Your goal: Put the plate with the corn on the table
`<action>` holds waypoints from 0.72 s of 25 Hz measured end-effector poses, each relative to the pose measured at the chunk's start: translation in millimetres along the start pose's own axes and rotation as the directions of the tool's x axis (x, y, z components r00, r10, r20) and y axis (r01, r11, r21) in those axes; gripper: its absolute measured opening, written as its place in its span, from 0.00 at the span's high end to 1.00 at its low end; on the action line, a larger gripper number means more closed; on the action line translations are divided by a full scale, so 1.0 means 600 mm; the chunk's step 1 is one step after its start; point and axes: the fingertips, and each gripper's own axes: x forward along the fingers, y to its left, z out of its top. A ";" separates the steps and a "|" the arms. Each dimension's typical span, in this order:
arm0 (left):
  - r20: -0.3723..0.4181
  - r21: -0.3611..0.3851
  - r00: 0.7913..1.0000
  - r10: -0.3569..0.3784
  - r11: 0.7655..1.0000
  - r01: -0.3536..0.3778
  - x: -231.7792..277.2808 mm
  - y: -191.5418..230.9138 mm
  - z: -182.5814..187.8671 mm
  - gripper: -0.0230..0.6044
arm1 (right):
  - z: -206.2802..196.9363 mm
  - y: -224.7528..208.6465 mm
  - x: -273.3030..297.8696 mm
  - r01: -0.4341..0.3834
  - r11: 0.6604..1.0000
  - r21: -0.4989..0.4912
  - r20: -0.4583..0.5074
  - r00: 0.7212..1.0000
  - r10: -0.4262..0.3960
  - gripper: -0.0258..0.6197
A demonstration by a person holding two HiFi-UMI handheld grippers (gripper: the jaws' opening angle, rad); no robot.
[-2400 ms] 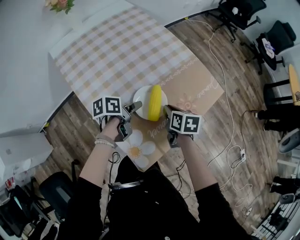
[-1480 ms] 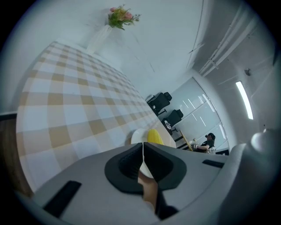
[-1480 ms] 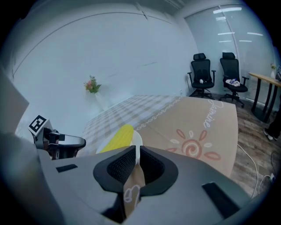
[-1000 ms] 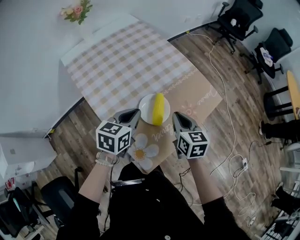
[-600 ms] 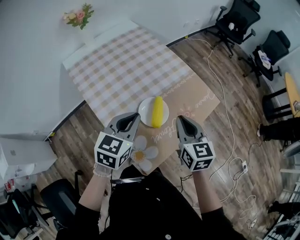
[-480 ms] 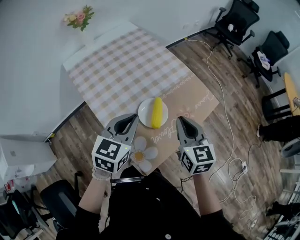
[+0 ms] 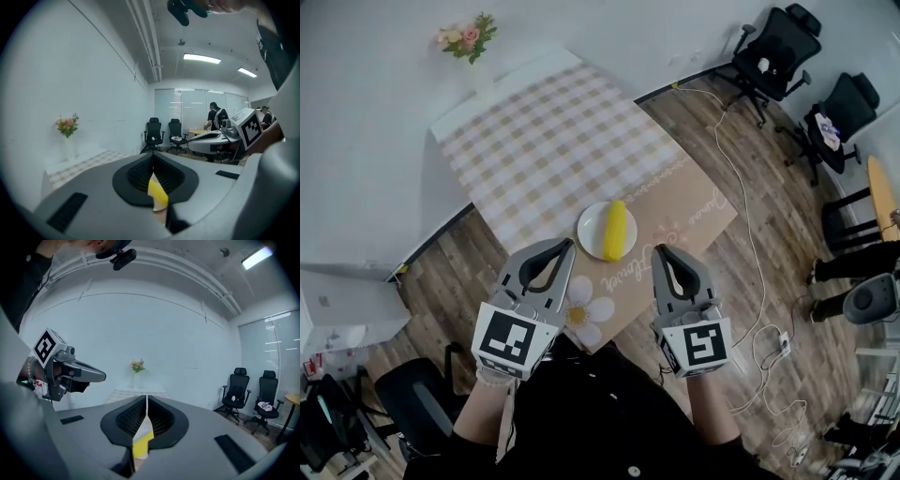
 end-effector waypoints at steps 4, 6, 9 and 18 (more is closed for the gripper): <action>0.019 0.030 1.000 0.011 0.999 -0.012 -0.007 -0.002 0.027 0.94 | 0.019 0.014 0.003 -0.007 1.000 -0.005 0.029 1.000 0.007 0.89; 0.028 0.045 1.000 0.005 0.999 -0.006 -0.012 -0.009 0.041 0.94 | 0.032 0.019 -0.001 -0.015 1.000 0.008 0.039 0.999 0.014 0.89; 0.031 0.060 1.000 -0.002 0.998 0.000 -0.023 -0.022 0.056 0.94 | 0.053 0.024 -0.012 -0.019 1.000 0.014 0.060 0.998 0.019 0.89; 0.056 0.095 0.998 -0.012 0.995 0.006 -0.027 0.013 0.079 0.94 | 0.109 0.043 0.029 -0.021 1.000 -0.003 0.079 0.997 0.021 0.89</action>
